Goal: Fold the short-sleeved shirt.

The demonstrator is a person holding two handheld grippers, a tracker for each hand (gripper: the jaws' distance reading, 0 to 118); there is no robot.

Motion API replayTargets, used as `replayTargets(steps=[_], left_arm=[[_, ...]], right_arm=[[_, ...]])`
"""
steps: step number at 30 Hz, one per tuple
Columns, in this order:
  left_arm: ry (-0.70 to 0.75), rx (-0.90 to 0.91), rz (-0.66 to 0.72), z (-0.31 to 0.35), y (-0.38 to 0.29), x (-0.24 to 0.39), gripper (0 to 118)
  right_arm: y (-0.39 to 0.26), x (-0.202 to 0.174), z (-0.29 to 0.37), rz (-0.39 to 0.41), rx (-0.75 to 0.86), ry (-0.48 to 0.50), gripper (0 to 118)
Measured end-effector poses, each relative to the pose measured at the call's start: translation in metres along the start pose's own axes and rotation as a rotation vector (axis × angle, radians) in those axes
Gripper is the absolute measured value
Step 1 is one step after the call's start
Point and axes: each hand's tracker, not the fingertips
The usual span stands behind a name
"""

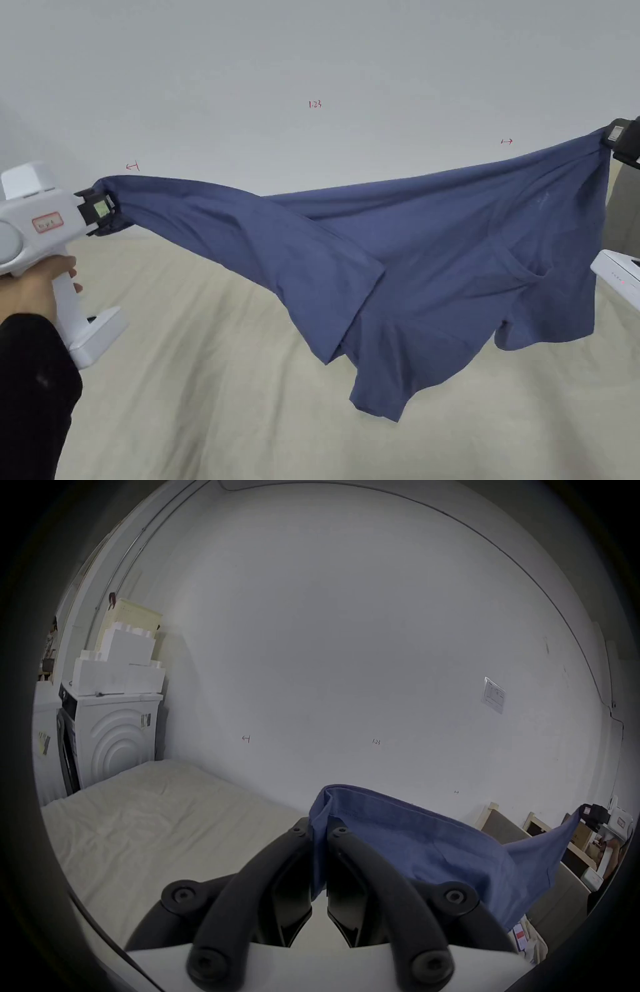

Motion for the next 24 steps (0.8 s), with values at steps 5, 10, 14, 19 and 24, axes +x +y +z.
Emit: replayTargets(steps=[5, 10, 14, 19, 24], left_arm=[[-0.011, 0.022, -0.031, -0.033, 0.023, 0.01, 3], [-0.013, 0.032, -0.107, -0.064, 0.04, 0.024, 3], [-0.018, 0.041, -0.192, -0.088, 0.046, 0.04, 3], [-0.027, 0.024, -0.265, -0.111, 0.017, 0.051, 3], [-0.022, -0.046, -0.328, -0.122, -0.05, 0.037, 3]], right_arm=[[-0.002, -0.008, -0.02, 0.039, 0.014, -0.015, 4], [-0.008, -0.013, -0.048, 0.037, 0.025, -0.03, 4], [-0.017, -0.018, -0.075, 0.047, 0.044, -0.041, 4], [-0.049, -0.018, -0.101, 0.049, 0.026, -0.046, 4], [-0.109, -0.004, -0.103, 0.077, -0.072, -0.044, 4]])
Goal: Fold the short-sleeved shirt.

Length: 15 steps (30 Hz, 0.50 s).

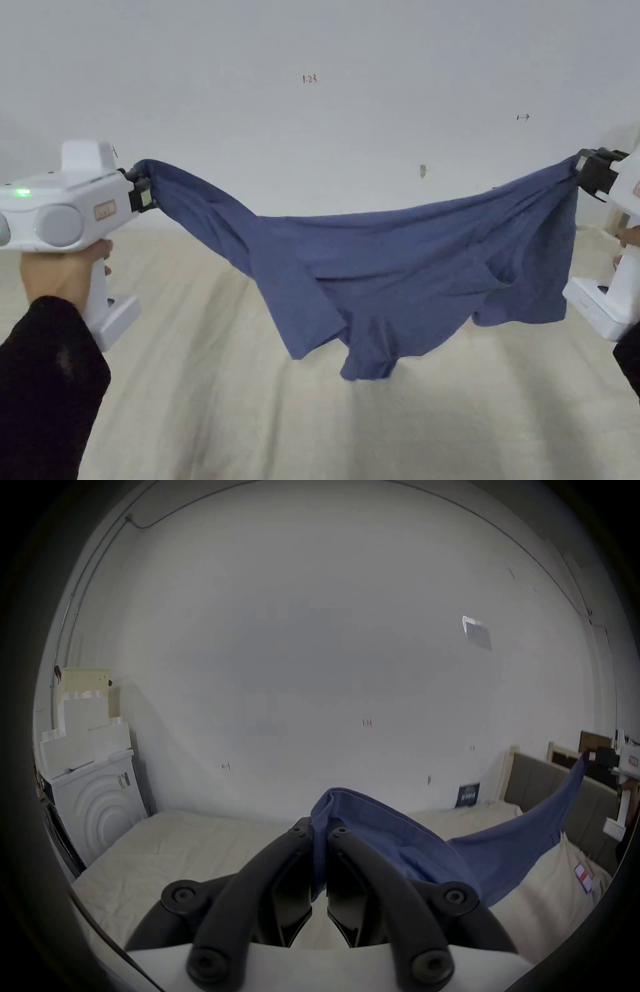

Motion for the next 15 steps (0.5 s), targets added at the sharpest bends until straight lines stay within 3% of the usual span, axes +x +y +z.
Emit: replayTargets(steps=[6, 12, 15], left_arm=[[-0.001, -0.192, 0.001, 0.01, -0.109, -0.005, 3], [0.015, -0.367, -0.016, 0.057, -0.213, -0.008, 3], [0.009, -0.437, -0.052, 0.081, -0.263, -0.013, 3]], right_arm=[[-0.092, 0.021, 0.028, -0.006, -0.165, -0.015, 4], [-0.178, 0.039, 0.095, -0.076, -0.307, -0.06, 4], [-0.212, 0.046, 0.132, -0.072, -0.379, -0.081, 4]])
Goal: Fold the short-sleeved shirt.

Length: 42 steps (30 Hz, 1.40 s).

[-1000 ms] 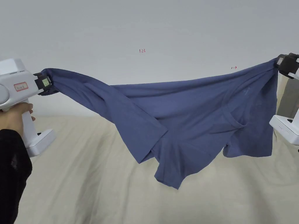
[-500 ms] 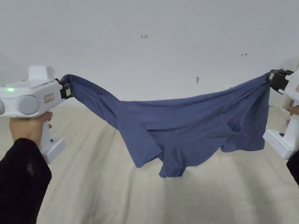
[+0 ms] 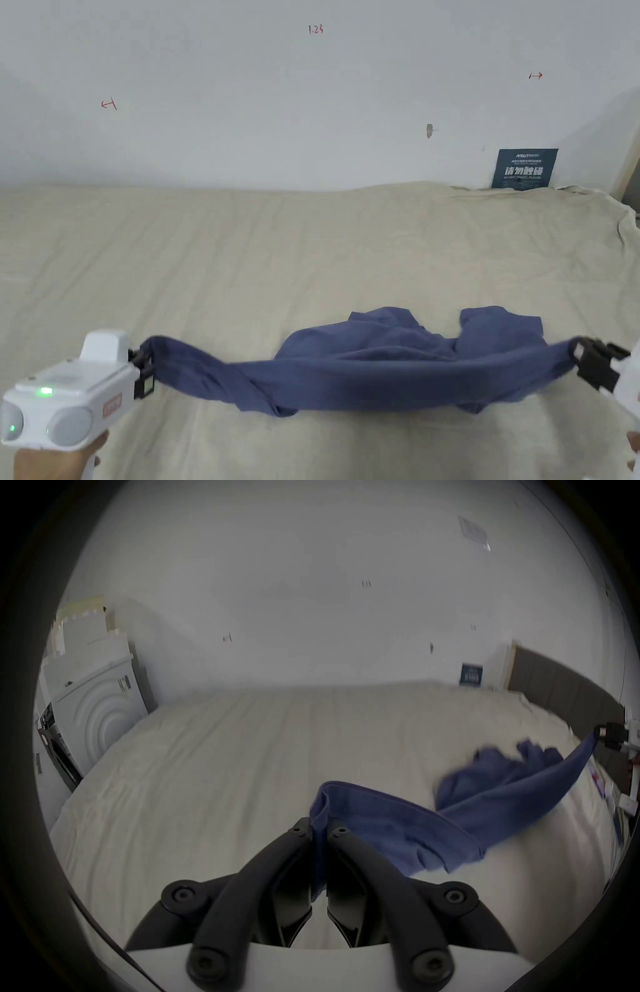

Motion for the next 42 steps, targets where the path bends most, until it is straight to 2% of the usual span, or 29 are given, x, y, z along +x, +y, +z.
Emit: replayTargets(steps=[3, 10, 19, 26, 32, 36, 40, 42], left_arm=[[-0.004, -0.044, -0.013, 0.019, -0.04, -0.001, 3], [-0.038, -0.111, 0.019, 0.066, -0.109, -0.002, 3], [-0.046, -0.125, 0.038, 0.142, -0.158, -0.002, 3], [-0.004, -0.156, 0.033, 0.19, -0.194, -0.005, 3], [0.006, -0.196, 0.064, 0.203, -0.214, -0.007, 3], [0.014, -0.301, 0.113, 0.186, -0.221, -0.001, 3], [0.051, -0.303, 0.149, 0.18, -0.218, 0.003, 4], [0.049, -0.325, 0.2, 0.181, -0.213, -0.001, 13]], right_arm=[[-0.042, 0.014, 0.028, -0.045, -0.053, -0.016, 4], [-0.102, 0.037, 0.086, -0.088, -0.144, -0.063, 4], [-0.131, 0.031, 0.155, -0.049, -0.186, -0.075, 4], [-0.156, 0.03, 0.197, -0.083, -0.264, -0.099, 4], [-0.175, 0.032, 0.207, -0.072, -0.338, -0.137, 4], [-0.178, 0.03, 0.195, -0.09, -0.396, -0.164, 4], [-0.176, 0.023, 0.186, -0.041, -0.444, -0.194, 4], [-0.173, 0.014, 0.19, -0.05, -0.46, -0.175, 6]])
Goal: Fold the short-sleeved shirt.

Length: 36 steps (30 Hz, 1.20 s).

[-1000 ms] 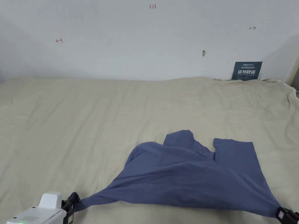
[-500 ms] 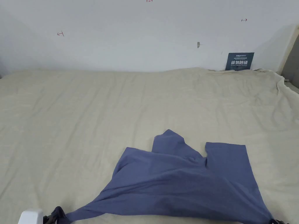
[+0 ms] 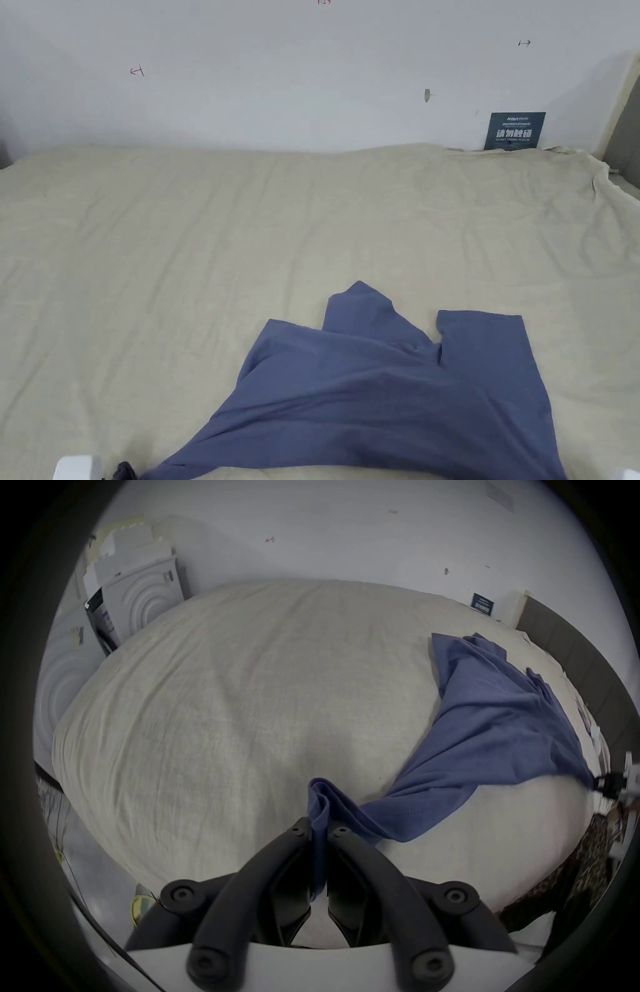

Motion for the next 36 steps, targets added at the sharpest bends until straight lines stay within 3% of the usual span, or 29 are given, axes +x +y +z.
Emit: replayTargets(steps=[1, 4, 5, 6, 14, 19, 22, 24, 25, 28, 29, 30, 31, 36], left_arm=[[-0.01, -0.004, 0.019, 0.003, 0.003, -0.001, 21], [0.019, -0.017, 0.037, 0.014, 0.013, 0.002, 87], [0.03, -0.014, 0.032, 0.017, 0.017, 0.003, 110], [0.036, -0.006, 0.03, 0.018, 0.02, 0.004, 117], [-0.079, 0.381, 0.1, 0.108, 0.075, 0.027, 117], [-0.103, 0.513, 0.09, 0.151, 0.095, 0.056, 116], [-0.084, 0.577, 0.049, 0.16, 0.095, 0.069, 113], [-0.074, 0.604, 0.031, 0.164, 0.092, 0.078, 100], [-0.075, 0.609, 0.025, 0.165, 0.09, 0.08, 89], [-0.083, 0.62, 0.026, 0.164, 0.087, 0.086, 48], [-0.087, 0.618, 0.03, 0.165, 0.087, 0.088, 22], [-0.092, 0.614, 0.033, 0.163, 0.088, 0.087, 4], [-0.106, 0.616, 0.034, 0.162, 0.087, 0.087, 0], [-0.124, 0.586, 0.015, 0.15, 0.088, 0.093, 0]], right_arm=[[0.001, -0.002, 0.003, 0.002, -0.002, 0.0, 13], [0.009, -0.006, 0.015, 0.037, 0.015, -0.006, 88], [0.013, -0.008, 0.022, 0.053, 0.034, 0.0, 102], [0.018, -0.01, 0.03, 0.06, 0.076, 0.007, 104], [0.072, -0.032, 0.115, 0.146, 0.39, 0.078, 104], [0.08, -0.041, 0.159, 0.163, 0.577, 0.109, 103], [0.078, -0.045, 0.172, 0.198, 0.659, 0.068, 103], [0.075, -0.047, 0.178, 0.228, 0.698, 0.041, 95], [0.073, -0.048, 0.18, 0.232, 0.709, 0.036, 86], [0.069, -0.048, 0.183, 0.251, 0.73, 0.028, 26], [0.068, -0.048, 0.183, 0.261, 0.739, 0.025, 0], [0.066, -0.047, 0.184, 0.264, 0.758, 0.023, 0], [0.066, -0.045, 0.185, 0.271, 0.76, 0.024, 0], [0.068, -0.048, 0.184, 0.282, 0.749, 0.022, 0]])
